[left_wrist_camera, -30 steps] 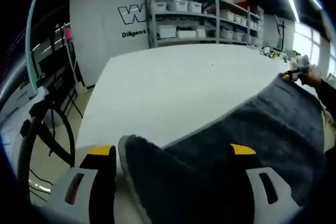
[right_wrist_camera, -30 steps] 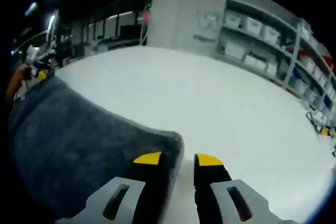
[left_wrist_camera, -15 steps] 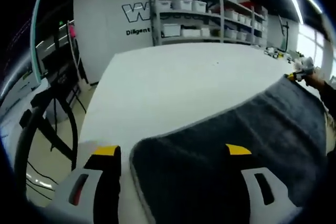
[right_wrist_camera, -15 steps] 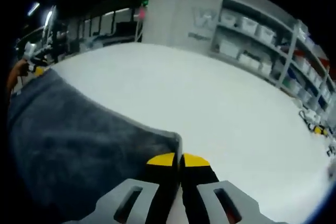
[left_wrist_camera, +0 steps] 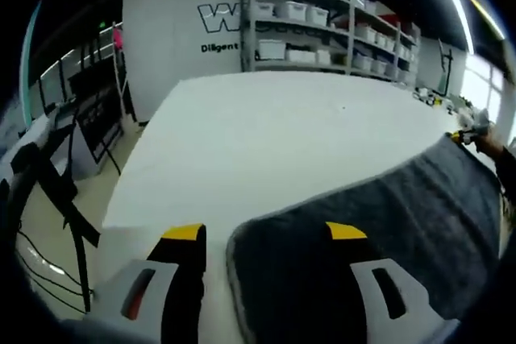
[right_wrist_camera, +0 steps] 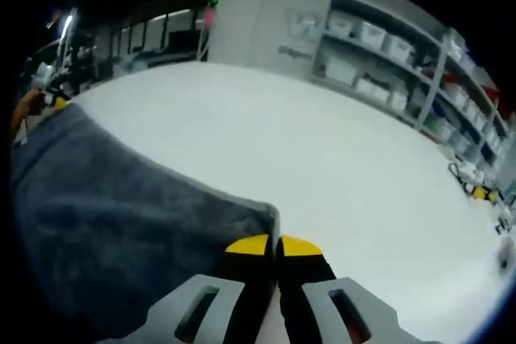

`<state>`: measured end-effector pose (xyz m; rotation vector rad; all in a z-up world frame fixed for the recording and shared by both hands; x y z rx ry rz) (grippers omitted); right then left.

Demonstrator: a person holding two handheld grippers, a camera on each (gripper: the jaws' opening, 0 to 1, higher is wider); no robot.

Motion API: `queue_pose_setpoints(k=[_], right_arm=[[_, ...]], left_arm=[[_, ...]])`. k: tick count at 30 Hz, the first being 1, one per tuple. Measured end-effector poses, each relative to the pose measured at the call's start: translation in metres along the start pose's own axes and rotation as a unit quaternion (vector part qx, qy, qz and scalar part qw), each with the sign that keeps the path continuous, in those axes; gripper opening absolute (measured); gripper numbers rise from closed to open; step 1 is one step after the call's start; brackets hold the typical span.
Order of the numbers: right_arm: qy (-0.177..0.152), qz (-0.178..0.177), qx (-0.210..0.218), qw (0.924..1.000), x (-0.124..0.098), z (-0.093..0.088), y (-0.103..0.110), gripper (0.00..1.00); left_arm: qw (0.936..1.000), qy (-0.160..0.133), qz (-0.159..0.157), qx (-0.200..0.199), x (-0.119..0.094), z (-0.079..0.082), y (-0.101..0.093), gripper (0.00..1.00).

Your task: Open the folded towel by lifting each exposed corner and separating the folded layers until the towel lies flat within the target outline without major curled edges

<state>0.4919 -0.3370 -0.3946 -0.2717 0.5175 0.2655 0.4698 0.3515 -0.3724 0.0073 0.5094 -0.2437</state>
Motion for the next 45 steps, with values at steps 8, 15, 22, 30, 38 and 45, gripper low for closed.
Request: queue_pose_setpoints(k=[8,15,22,30,38,45], right_arm=[[-0.001,-0.003,0.002,1.0,0.0,-0.001,-0.004,0.0],[-0.005,-0.002,0.005,1.0,0.0,-0.001,-0.005,0.0],[-0.007,-0.014,-0.005,0.9999,0.002,0.0,-0.007,0.0],[-0.013,-0.022,-0.012,0.9996,0.009,0.004,-0.013,0.0],[-0.016,-0.042,-0.025,0.9987,0.021,0.009,-0.024,0.0],[-0.022,-0.047,-0.015,0.9985,0.026,0.01,-0.03,0.0]], left_arm=[[0.9996,0.016,0.017,0.014,0.016,-0.006,0.02,0.35],[0.9996,0.011,0.005,0.025,0.018,-0.006,0.014,0.18],[0.9986,0.009,-0.003,0.052,0.024,-0.001,0.01,0.06],[0.9982,-0.004,0.005,0.059,0.029,0.002,0.009,0.03],[0.9974,-0.016,0.01,0.07,0.051,0.017,0.027,0.03],[0.996,-0.022,0.016,0.085,0.058,0.019,0.034,0.03]])
Point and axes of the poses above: the point that each gripper's makers call its tool centre point, and the gripper's own axes: x roughly forward along the fingers, y roughly to its left, z roughly out of its top, the point moved 4 cm from there along -x, roughly backward along the fingers, and after that the axes turned 4 degrees about -y, right-handed, at the moved point
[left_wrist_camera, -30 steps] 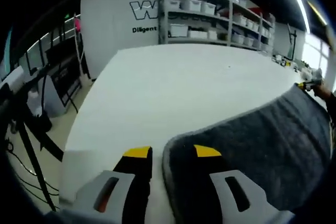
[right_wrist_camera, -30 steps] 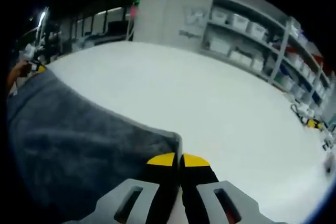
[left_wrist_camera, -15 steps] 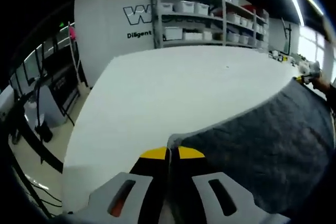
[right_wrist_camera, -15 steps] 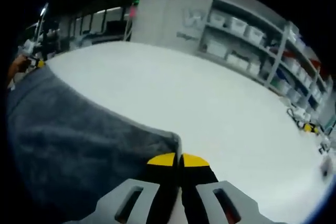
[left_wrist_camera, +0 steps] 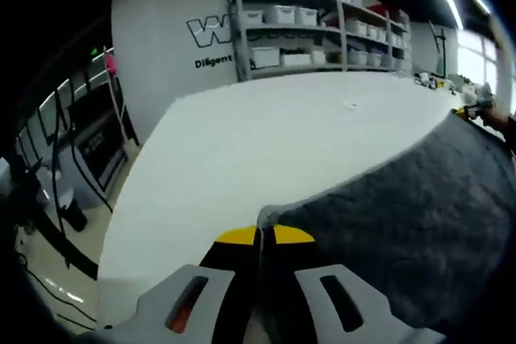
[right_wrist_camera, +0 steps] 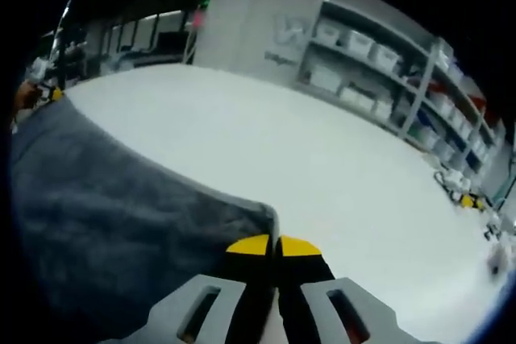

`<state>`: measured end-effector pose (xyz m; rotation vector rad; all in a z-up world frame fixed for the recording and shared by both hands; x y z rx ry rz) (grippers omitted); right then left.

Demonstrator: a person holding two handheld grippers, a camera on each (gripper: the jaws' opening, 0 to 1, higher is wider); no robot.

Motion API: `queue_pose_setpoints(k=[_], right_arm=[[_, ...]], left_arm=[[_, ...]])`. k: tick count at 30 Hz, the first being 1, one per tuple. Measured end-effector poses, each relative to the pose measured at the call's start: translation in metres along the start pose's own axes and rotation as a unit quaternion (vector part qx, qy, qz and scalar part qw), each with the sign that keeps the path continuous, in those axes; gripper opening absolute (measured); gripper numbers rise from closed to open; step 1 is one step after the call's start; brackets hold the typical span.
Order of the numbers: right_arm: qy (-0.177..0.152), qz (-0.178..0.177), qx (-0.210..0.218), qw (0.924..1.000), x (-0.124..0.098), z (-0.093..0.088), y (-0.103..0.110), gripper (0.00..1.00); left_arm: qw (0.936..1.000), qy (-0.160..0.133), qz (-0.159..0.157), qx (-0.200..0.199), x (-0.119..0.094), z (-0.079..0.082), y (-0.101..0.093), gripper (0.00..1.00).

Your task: Open the folded towel by lifting each exposed corner and separating the folded layers until the towel lies flat within the target outline without major curled edges

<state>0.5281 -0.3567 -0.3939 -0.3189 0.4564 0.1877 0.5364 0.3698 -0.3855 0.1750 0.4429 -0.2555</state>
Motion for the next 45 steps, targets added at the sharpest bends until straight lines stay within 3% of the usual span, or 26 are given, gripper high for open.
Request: queue_pose_setpoints(k=[13,26,45], right_arm=[[0.0,-0.008,-0.012,0.9999,0.022,0.006,-0.016,0.0],[0.005,-0.011,-0.012,0.9999,0.049,0.016,-0.031,0.0],[0.012,-0.016,-0.024,0.9995,0.1,0.039,-0.046,0.0]], left_arm=[[1.0,-0.008,0.001,0.005,0.027,0.011,-0.001,0.03],[0.9998,0.007,-0.003,0.021,0.054,0.026,-0.008,0.03],[1.0,-0.001,-0.004,-0.007,0.116,0.054,0.018,0.03]])
Point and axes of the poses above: the point that each gripper's makers call its tool centre point, and the gripper's own axes: x roughly forward along the fingers, y roughly to its left, z roughly out of its top, the point moved 4 cm from there along -x, roughly backward along the fingers, and after that the axes turned 4 degrees about -y, right-handed, at the moved point
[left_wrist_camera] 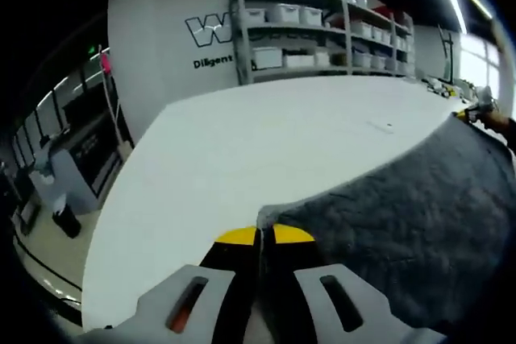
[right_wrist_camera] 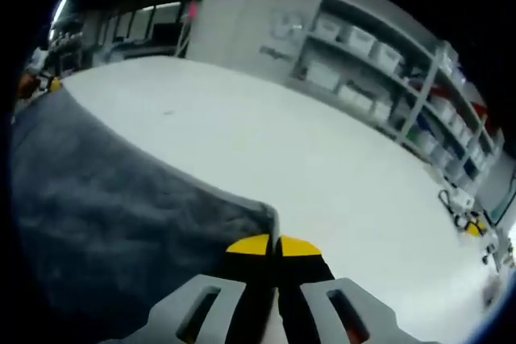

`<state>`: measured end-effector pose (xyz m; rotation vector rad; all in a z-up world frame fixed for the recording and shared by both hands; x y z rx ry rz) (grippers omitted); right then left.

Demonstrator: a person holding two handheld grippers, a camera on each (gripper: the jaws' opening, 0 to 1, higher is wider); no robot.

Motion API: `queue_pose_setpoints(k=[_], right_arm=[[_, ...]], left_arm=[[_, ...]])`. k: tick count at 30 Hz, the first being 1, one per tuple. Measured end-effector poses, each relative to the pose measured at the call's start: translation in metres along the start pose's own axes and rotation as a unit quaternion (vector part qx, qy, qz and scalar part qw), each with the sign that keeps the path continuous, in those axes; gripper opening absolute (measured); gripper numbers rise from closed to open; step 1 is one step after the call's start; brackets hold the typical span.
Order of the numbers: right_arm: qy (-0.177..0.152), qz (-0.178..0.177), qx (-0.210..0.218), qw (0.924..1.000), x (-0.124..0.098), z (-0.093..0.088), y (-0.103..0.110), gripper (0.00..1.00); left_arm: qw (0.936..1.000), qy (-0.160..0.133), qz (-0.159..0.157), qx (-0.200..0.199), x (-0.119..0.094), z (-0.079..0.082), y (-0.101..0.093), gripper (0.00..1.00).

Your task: Open the folded towel by lifting each exposed corner and separating the folded layers until the towel lies flat within the target outline without major curled edges

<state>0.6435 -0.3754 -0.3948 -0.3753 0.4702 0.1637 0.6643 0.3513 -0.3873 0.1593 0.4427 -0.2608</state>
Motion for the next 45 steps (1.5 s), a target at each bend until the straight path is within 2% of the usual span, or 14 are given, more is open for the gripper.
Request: queue_pose_setpoints(k=[11,17,18,29,31,32,33,34,35,36,38,39,42,45], right_arm=[[-0.005,0.008,0.013,0.9999,0.016,0.007,-0.008,0.0],[-0.01,0.006,0.02,0.9997,0.026,0.012,-0.009,0.0],[-0.01,0.006,0.02,0.9997,0.027,0.013,-0.01,0.0],[-0.02,0.01,0.037,0.9991,0.026,0.013,-0.009,0.0],[-0.023,0.009,0.024,0.9994,0.026,0.014,-0.006,0.0],[-0.029,0.01,0.006,0.9995,0.025,0.015,-0.006,0.0],[-0.03,-0.003,-0.001,0.9995,0.024,0.016,-0.007,0.02],[-0.035,-0.015,-0.014,0.9992,0.023,0.019,-0.009,0.07],[-0.038,-0.023,-0.014,0.9989,0.021,0.02,-0.01,0.11],[-0.034,-0.029,-0.005,0.999,0.02,0.02,-0.012,0.15],[-0.035,-0.047,-0.001,0.9983,0.017,0.02,-0.018,0.29],[-0.035,-0.067,-0.003,0.9972,0.014,0.02,-0.025,0.41],[-0.049,-0.095,0.019,0.994,0.002,0.024,-0.037,0.61],[-0.079,-0.112,0.039,0.9898,-0.014,0.035,-0.044,0.8]], left_arm=[[0.9999,-0.006,-0.005,-0.01,0.013,0.005,0.002,0.03],[1.0,-0.004,-0.002,-0.004,0.012,0.005,-0.007,0.03],[1.0,-0.003,-0.002,-0.005,0.016,0.007,-0.001,0.03],[1.0,-0.005,-0.002,-0.006,0.015,0.006,-0.011,0.03],[0.9998,-0.003,-0.001,-0.02,0.017,0.007,-0.006,0.06],[0.9998,-0.003,0.003,-0.019,0.013,0.007,-0.011,0.13],[0.9997,-0.005,0.021,-0.008,0.009,0.008,-0.011,0.22],[0.9991,-0.022,0.035,0.0,0.009,0.014,-0.006,0.32],[0.9983,-0.04,0.042,0.005,0.007,0.019,-0.004,0.47],[0.9975,-0.051,0.049,0.005,0.001,0.021,-0.01,0.56],[0.9957,-0.045,0.078,0.02,-0.007,0.02,-0.005,0.7],[0.9937,-0.037,0.095,0.046,-0.01,0.019,-0.002,0.71],[0.9864,-0.017,0.131,0.098,-0.014,0.02,0.008,0.63],[0.9907,-0.05,0.104,0.073,-0.022,0.029,-0.006,0.63]])
Point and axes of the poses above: the point that each gripper's makers call its tool centre point, and the gripper's own axes: x roughly forward along the fingers, y roughly to its left, z roughly out of its top, the point moved 4 cm from there along -x, roughly backward along the fingers, and after that the axes turned 4 degrees about -y, right-handed, at the moved point
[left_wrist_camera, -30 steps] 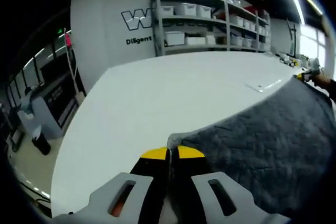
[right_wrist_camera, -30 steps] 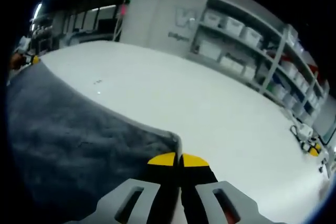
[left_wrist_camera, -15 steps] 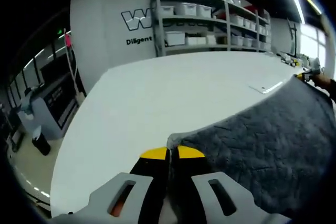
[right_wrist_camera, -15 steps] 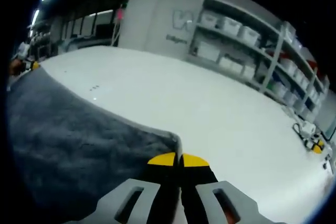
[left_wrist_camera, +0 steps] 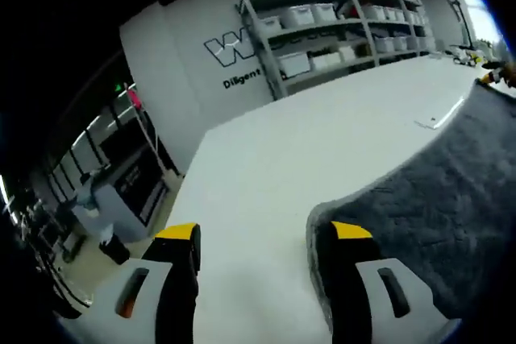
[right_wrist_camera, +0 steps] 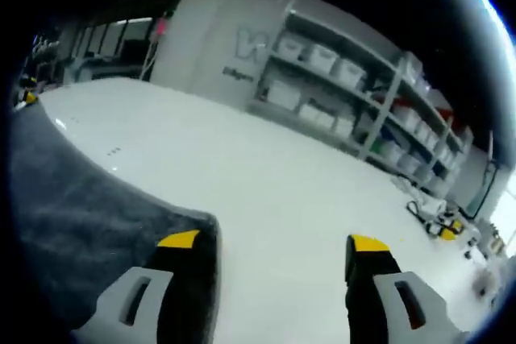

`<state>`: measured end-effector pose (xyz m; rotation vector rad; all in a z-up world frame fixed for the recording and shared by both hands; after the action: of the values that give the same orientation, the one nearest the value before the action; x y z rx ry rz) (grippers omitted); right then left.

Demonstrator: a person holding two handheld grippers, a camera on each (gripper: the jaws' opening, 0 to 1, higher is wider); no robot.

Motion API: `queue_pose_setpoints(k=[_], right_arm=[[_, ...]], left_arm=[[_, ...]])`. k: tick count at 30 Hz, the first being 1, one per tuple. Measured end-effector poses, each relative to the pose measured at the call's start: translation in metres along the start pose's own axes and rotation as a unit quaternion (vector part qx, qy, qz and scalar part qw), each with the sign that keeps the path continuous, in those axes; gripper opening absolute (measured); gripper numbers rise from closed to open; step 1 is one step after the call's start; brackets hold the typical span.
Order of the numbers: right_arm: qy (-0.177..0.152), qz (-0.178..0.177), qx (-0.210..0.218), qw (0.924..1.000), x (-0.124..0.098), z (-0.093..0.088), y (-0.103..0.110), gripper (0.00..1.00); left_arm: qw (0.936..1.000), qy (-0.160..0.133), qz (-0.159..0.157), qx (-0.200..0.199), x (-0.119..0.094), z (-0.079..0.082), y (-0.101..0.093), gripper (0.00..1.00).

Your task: Open the folded towel by lifting each exposed corner and separating the folded layers until the towel lies flat within the target outline without major curled edges

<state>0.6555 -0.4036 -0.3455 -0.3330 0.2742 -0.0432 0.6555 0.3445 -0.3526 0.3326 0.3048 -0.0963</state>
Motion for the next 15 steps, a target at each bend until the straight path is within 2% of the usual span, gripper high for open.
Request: queue_pose_setpoints(k=[2,3,4,6,8,11,13,15], right_arm=[[-0.011,-0.004,0.007,0.9999,-0.011,0.008,-0.005,0.94],[-0.021,-0.014,0.015,0.9996,-0.017,0.012,-0.008,0.99],[-0.016,-0.026,0.023,0.9993,-0.025,0.014,-0.012,1.0],[-0.028,-0.02,0.036,0.9988,-0.038,0.022,-0.015,1.0],[-0.042,-0.001,0.057,0.9975,-0.051,0.03,-0.013,1.0],[-0.058,0.009,0.066,0.9961,-0.075,0.041,-0.016,1.0],[-0.064,0.016,0.074,0.9951,-0.091,0.047,-0.017,1.0],[-0.069,0.026,0.079,0.9942,-0.105,0.053,-0.019,1.0]], left_arm=[[0.9998,-0.007,-0.013,-0.012,-0.01,0.006,-0.006,0.66],[0.9991,-0.012,-0.025,-0.032,-0.014,0.008,-0.01,0.7],[0.9975,-0.023,-0.041,-0.053,-0.018,0.012,-0.015,0.75],[0.9938,-0.037,-0.06,-0.087,-0.022,0.022,-0.014,0.89],[0.9911,-0.049,-0.078,-0.096,-0.034,0.029,-0.021,1.0],[0.9926,-0.044,-0.076,-0.085,-0.054,0.035,-0.019,1.0],[0.9931,-0.062,-0.064,-0.077,-0.069,0.044,-0.013,1.0],[0.9928,-0.067,-0.06,-0.079,-0.085,0.049,-0.009,1.0]])
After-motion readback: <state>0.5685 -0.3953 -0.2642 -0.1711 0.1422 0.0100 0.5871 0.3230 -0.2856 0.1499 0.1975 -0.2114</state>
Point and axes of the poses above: the point that each gripper's makers call its tool centre point, and the gripper's own axes: x roughly forward along the fingers, y roughly to its left, z roughly out of its top, the point moved 4 cm from there along -x, roughly backward along the fingers, and after that the axes turned 4 degrees about -y, right-handed, at the moved point
